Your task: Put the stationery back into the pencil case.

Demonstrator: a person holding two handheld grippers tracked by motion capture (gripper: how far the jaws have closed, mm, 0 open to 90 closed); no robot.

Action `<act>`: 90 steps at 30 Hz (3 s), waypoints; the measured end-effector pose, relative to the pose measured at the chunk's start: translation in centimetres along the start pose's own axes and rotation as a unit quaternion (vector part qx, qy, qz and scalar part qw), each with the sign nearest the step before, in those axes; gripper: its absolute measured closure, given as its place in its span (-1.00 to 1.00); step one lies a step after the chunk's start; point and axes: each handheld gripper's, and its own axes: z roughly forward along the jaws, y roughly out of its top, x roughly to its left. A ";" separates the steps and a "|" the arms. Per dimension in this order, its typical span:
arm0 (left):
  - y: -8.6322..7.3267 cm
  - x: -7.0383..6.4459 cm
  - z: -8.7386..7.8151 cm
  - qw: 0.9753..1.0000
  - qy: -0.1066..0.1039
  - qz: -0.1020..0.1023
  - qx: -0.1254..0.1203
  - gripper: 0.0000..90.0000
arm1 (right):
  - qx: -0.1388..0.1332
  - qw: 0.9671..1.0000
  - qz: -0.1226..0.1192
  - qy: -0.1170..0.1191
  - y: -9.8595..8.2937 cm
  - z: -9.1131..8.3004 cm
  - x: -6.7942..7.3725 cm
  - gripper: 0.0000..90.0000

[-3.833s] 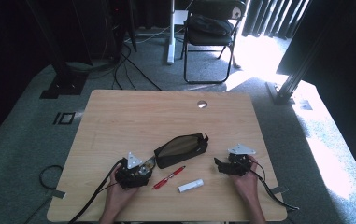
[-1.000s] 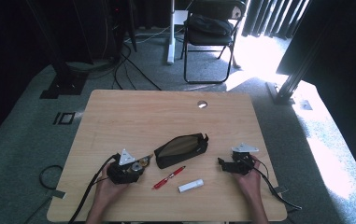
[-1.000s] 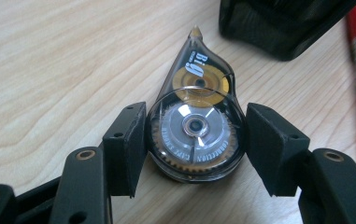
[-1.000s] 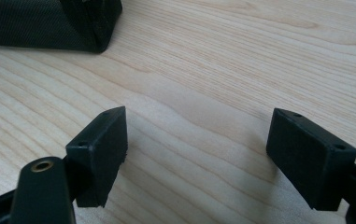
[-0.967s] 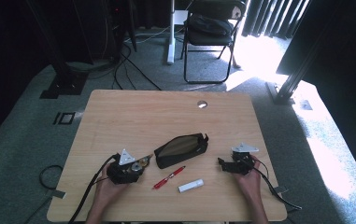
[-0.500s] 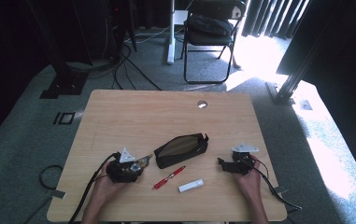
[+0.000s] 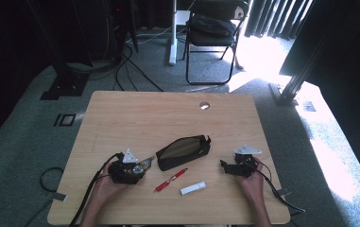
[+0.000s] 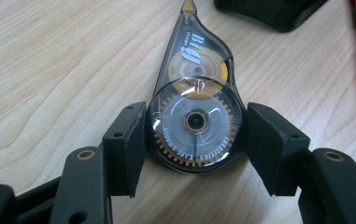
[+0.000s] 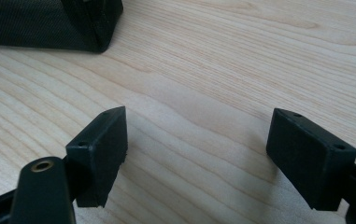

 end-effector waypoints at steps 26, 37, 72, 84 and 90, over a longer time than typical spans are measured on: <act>0.7 0.4 -2.4 0.996 0.006 -0.024 -0.088 -0.07 | 0.000 1.000 0.000 0.000 0.0 0.0 0.0 -0.55; -0.3 0.5 0.2 0.999 0.000 -0.020 -0.030 -0.07 | 0.000 1.000 0.000 0.001 0.0 0.0 0.0 -0.55; 1.1 1.0 -0.5 0.995 0.008 -0.037 -0.092 -0.06 | 0.000 1.000 -0.002 0.001 0.0 0.0 0.0 -0.55; 2.1 0.4 -1.9 0.993 0.008 -0.021 -0.113 -0.07 | 0.000 1.000 -0.001 0.002 0.0 0.0 0.0 -0.55; 2.7 0.1 -2.7 0.992 0.007 -0.013 -0.126 -0.06 | 0.000 1.000 -0.002 0.002 0.0 0.0 0.0 -0.55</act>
